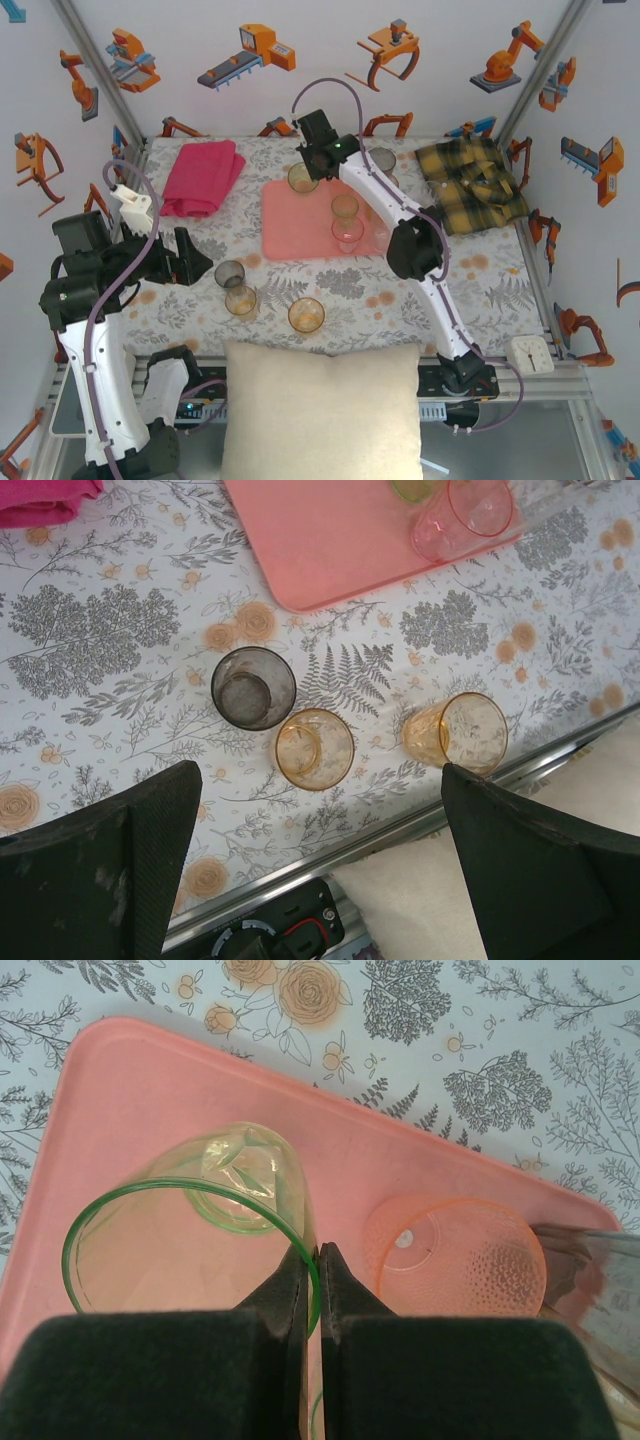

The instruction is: Place the glasses into the tray

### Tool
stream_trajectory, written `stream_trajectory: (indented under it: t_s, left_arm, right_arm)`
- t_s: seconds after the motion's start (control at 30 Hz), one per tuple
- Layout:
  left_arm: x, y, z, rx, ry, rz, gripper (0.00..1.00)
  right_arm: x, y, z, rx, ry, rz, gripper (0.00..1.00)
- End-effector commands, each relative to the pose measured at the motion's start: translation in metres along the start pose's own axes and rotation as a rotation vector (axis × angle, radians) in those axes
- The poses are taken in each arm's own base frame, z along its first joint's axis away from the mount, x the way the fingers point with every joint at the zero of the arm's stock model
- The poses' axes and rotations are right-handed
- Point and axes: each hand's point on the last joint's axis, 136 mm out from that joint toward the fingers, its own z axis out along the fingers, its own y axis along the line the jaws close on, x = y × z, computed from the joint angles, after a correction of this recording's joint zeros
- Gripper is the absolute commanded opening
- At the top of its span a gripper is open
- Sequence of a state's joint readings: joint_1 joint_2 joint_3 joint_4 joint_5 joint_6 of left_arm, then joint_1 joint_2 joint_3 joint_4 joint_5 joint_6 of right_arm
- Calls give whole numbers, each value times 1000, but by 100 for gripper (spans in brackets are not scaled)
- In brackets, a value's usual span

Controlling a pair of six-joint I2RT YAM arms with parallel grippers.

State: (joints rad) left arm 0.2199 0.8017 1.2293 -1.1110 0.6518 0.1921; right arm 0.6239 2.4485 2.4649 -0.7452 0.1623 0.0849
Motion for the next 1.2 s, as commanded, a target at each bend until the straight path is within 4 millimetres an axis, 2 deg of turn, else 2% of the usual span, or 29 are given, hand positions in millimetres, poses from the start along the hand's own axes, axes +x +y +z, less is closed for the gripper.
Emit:
stream_trajectory:
  t_s: [0.0, 0.67, 1.17]
  left_arm:
    - [-1, -3, 0, 19, -17, -13, 97]
    - [-1, 0, 2, 20, -19, -30, 97]
    - [-2, 1, 2, 22, -26, -39, 97]
  right_arm:
    - [-11, -4, 5, 33, -41, -19, 5]
    - [2, -8, 23, 72, -9, -60, 9]
    - [4, -6, 25, 59, 2, -72, 11]
